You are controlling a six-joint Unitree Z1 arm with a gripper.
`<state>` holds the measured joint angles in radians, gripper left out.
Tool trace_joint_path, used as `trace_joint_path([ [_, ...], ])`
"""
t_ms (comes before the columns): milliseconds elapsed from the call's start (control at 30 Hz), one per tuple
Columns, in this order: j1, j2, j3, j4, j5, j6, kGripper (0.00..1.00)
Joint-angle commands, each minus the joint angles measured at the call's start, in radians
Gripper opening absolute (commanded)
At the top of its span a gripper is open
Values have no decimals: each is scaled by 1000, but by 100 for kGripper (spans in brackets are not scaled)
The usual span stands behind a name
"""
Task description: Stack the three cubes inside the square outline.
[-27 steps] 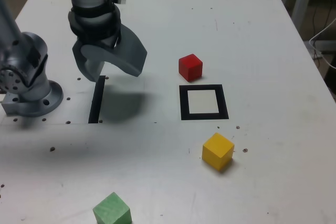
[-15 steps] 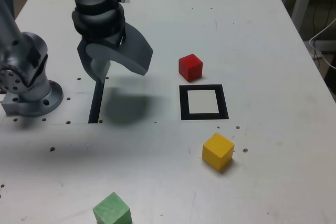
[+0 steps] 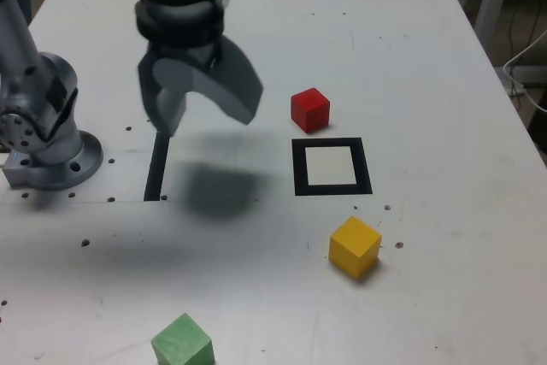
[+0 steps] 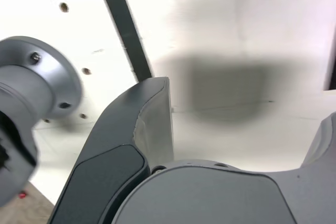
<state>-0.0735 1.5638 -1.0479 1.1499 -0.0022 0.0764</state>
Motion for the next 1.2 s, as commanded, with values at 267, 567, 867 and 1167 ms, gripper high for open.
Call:
trace_joint_path([
  [267, 83, 84, -83, -81, 27, -13, 99],
  [567, 169, 158, -176, -107, 17, 7, 99],
  [867, 282, 257, -283, -54, -5, -44, 99],
  [1167, 295, 305, -297, -65, -9, -225, 98],
])
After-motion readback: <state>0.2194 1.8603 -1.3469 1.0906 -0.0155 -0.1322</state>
